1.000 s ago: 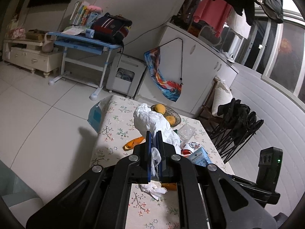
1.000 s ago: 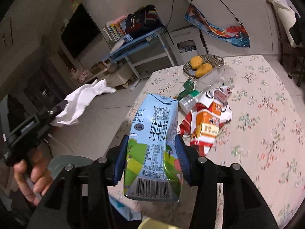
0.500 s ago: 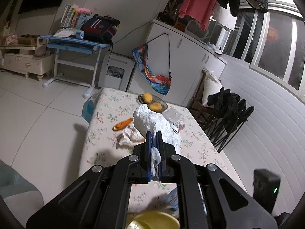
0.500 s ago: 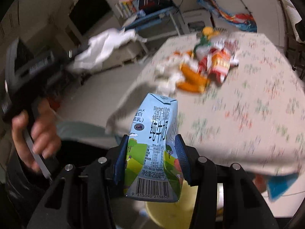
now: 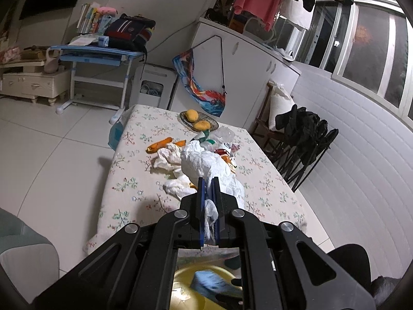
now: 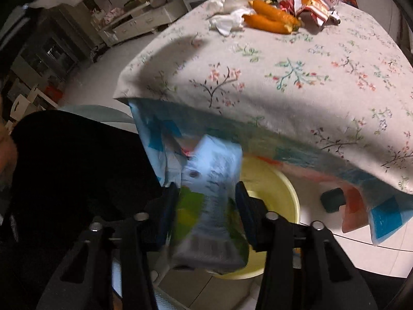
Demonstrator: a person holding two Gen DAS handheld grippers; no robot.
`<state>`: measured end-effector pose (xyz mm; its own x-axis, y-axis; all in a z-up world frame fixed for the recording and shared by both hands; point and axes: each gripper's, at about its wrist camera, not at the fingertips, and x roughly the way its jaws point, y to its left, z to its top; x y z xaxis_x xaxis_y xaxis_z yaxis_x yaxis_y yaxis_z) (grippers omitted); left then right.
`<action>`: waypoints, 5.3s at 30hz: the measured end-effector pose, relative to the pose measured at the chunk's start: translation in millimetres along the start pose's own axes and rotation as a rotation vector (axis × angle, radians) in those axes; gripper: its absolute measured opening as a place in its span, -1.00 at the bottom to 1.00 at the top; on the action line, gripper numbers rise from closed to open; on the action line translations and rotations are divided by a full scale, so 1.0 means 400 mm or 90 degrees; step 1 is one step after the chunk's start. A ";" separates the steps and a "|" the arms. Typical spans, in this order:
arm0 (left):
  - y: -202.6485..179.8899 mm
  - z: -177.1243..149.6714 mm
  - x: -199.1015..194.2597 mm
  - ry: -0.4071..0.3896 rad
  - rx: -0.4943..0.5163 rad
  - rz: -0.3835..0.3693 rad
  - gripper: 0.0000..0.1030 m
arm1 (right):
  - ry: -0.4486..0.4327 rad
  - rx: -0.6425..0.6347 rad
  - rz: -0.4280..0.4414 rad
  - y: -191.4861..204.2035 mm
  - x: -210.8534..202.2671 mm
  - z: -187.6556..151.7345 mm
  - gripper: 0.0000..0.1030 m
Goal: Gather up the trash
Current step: 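Carry the milk carton down into the yellow basin and open the right tool, then move the left tool over the yellow basin and release the tissue, then reach back to the table and grasp an orange carrot snack with the right tool, then grasp a white tissue with the left tool while the right tool lifts the carrot, then carry the carrot to the yellow basin and release it while the left tool holds the tissue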
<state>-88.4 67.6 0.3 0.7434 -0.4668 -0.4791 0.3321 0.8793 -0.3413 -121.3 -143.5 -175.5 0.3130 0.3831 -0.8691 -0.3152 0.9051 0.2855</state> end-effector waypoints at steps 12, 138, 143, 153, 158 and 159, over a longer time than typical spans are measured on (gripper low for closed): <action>-0.032 -0.049 -0.026 0.029 0.026 -0.012 -0.89 | -0.106 0.039 -0.022 -0.029 -0.105 0.014 -0.06; 0.022 -0.021 0.482 0.238 0.090 0.134 -0.91 | -0.088 0.101 0.075 -0.247 -0.061 0.273 -0.70; 0.018 -0.024 0.415 0.214 0.067 0.122 -0.91 | -0.120 0.124 0.088 -0.269 -0.094 0.242 -0.70; 0.003 -0.041 0.291 0.150 0.038 0.133 -0.91 | -0.212 0.149 0.155 -0.241 -0.172 0.181 -0.70; -0.011 -0.046 0.255 0.132 0.045 0.133 -0.91 | -0.234 0.150 0.163 -0.208 -0.197 0.150 -0.70; -0.014 -0.048 0.248 0.129 0.047 0.133 -0.91 | -0.238 0.152 0.164 -0.205 -0.198 0.144 -0.70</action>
<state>-27.5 14.5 -60.8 0.6714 -0.2781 -0.6870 0.2309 0.9593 -0.1627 -68.7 -237.6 -106.7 0.5647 0.5995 -0.5673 -0.2241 0.7729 0.5937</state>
